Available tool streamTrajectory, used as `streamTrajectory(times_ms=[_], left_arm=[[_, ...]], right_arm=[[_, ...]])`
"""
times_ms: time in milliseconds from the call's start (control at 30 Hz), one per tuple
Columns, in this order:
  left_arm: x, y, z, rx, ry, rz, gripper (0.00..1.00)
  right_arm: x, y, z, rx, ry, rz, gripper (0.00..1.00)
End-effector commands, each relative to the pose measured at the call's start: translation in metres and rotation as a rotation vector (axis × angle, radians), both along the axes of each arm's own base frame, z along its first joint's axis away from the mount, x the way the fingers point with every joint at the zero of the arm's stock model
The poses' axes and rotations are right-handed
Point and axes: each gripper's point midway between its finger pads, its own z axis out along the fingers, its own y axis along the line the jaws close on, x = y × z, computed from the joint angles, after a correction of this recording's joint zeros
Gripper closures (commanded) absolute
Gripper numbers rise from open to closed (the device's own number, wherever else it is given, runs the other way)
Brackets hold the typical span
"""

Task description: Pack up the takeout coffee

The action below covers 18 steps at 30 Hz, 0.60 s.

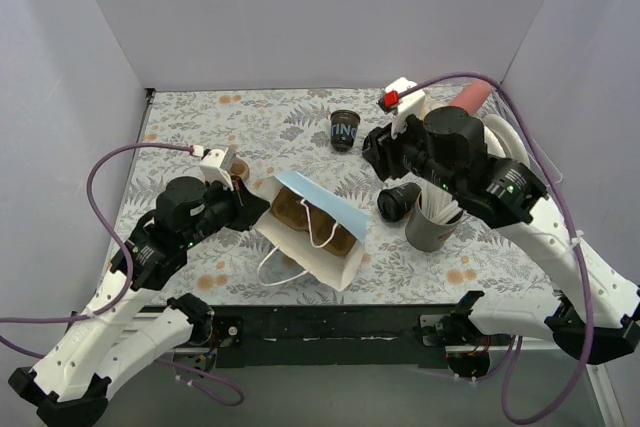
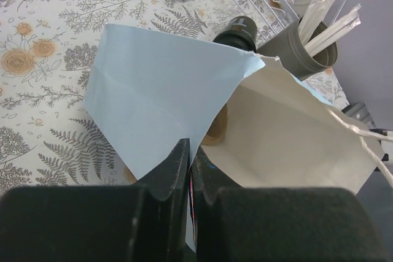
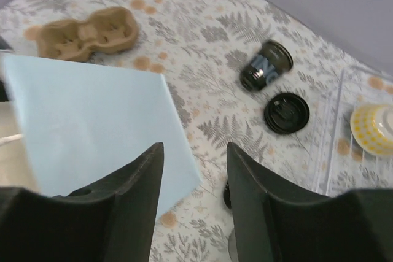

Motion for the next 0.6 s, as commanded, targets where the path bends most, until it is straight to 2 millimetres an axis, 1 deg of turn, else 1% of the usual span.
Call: streamTrajectory(times_ms=[0, 33, 67, 100, 133, 200, 233, 267, 300, 367, 400, 467, 500, 567], left_arm=[[-0.007, 0.011, 0.035, -0.058, -0.057, 0.043, 0.95], [-0.007, 0.012, 0.036, -0.056, -0.057, 0.049, 0.92], [-0.005, 0.014, 0.038, -0.05, -0.058, 0.06, 0.91], [-0.006, 0.015, 0.037, -0.041, -0.05, 0.057, 0.91], [-0.006, 0.015, 0.041, -0.04, -0.054, 0.059, 0.9], [-0.005, 0.014, 0.037, -0.023, -0.029, 0.058, 0.9], [-0.005, 0.014, 0.038, -0.021, -0.024, 0.058, 0.9], [-0.005, 0.012, 0.038, -0.021, -0.014, 0.051, 0.9], [-0.006, 0.012, 0.039, -0.026, -0.019, 0.048, 0.9], [-0.007, 0.013, 0.036, -0.029, -0.018, 0.054, 0.9], [-0.009, 0.015, 0.038, -0.038, -0.028, 0.056, 0.89], [-0.01, 0.015, 0.038, -0.036, -0.031, 0.05, 0.89], [-0.012, 0.015, 0.039, -0.035, -0.033, 0.042, 0.89], [-0.014, 0.015, 0.039, -0.034, -0.037, 0.032, 0.89]], right_arm=[[0.048, -0.03, -0.051, -0.102, 0.139, -0.18, 0.44], [0.058, -0.03, -0.068, -0.131, 0.19, -0.191, 0.42], [0.059, -0.033, -0.079, -0.149, 0.252, -0.182, 0.41], [0.068, -0.042, -0.089, -0.163, 0.292, -0.214, 0.41], [0.074, -0.043, -0.107, -0.206, 0.338, -0.214, 0.4], [0.077, -0.052, -0.131, -0.259, 0.404, -0.226, 0.38], [0.079, -0.053, -0.143, -0.284, 0.424, -0.228, 0.38], [0.08, -0.054, -0.15, -0.297, 0.433, -0.231, 0.37], [0.081, -0.059, -0.161, -0.326, 0.452, -0.247, 0.37], [0.082, -0.062, -0.18, -0.369, 0.498, -0.256, 0.35], [0.082, -0.063, -0.193, -0.4, 0.526, -0.252, 0.35], [0.078, -0.065, -0.205, -0.433, 0.573, -0.249, 0.34], [0.077, -0.064, -0.21, -0.457, 0.579, -0.22, 0.34], [0.074, -0.059, -0.21, -0.436, 0.59, -0.194, 0.32]])
